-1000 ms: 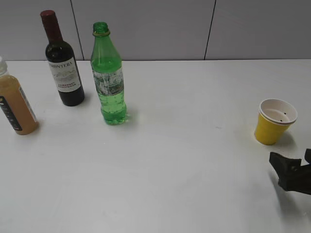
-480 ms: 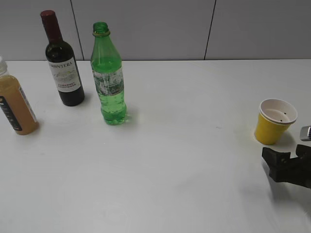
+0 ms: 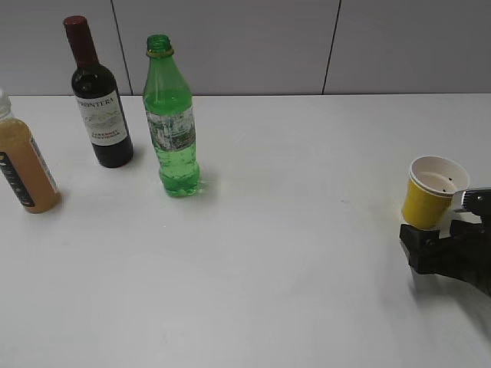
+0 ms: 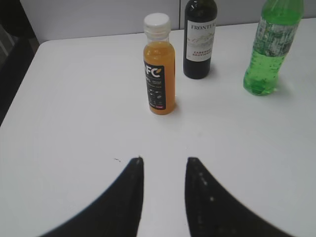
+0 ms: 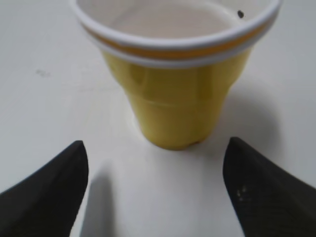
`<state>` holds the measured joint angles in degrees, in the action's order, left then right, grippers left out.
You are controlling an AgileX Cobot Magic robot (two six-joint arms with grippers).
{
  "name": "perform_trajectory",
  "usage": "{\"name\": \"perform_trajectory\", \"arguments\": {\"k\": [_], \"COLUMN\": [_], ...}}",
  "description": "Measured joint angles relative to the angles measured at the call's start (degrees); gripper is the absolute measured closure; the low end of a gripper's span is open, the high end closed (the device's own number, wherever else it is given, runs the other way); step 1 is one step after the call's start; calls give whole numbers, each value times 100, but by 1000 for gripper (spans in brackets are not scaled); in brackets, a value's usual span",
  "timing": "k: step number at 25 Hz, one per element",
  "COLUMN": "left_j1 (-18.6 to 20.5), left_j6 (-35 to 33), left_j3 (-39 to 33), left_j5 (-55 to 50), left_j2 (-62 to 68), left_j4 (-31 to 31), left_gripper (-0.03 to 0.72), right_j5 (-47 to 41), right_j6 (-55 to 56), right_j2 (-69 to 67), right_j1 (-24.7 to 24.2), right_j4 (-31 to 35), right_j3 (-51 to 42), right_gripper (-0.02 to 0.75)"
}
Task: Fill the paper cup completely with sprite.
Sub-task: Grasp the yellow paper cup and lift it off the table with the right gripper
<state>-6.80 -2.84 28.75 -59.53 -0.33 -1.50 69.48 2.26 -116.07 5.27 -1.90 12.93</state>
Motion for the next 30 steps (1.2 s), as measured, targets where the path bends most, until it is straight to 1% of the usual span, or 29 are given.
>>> {"name": "perform_trajectory", "arguments": {"k": [13, 17, 21, 26, 30], "left_j1": [0, 0, 0, 0, 0], "left_j6": [0, 0, 0, 0, 0], "left_j3": [0, 0, 0, 0, 0], "left_j5": [0, 0, 0, 0, 0], "left_j2": [0, 0, 0, 0, 0], "left_j4": [0, 0, 0, 0, 0], "left_gripper": [457, 457, 457, 458, 459], "right_j5": [2, 80, 169, 252, 289], "right_j6": [-1, 170, 255, 262, 269], "right_j2": [-470, -640, -774, -904, -975], "right_j1": [0, 0, 0, 0, 0], "right_j4": [89, 256, 259, 252, 231], "right_j3": [749, 902, 1064, 1198, 1290], "right_gripper": [80, 87, 93, 115, 158]}}
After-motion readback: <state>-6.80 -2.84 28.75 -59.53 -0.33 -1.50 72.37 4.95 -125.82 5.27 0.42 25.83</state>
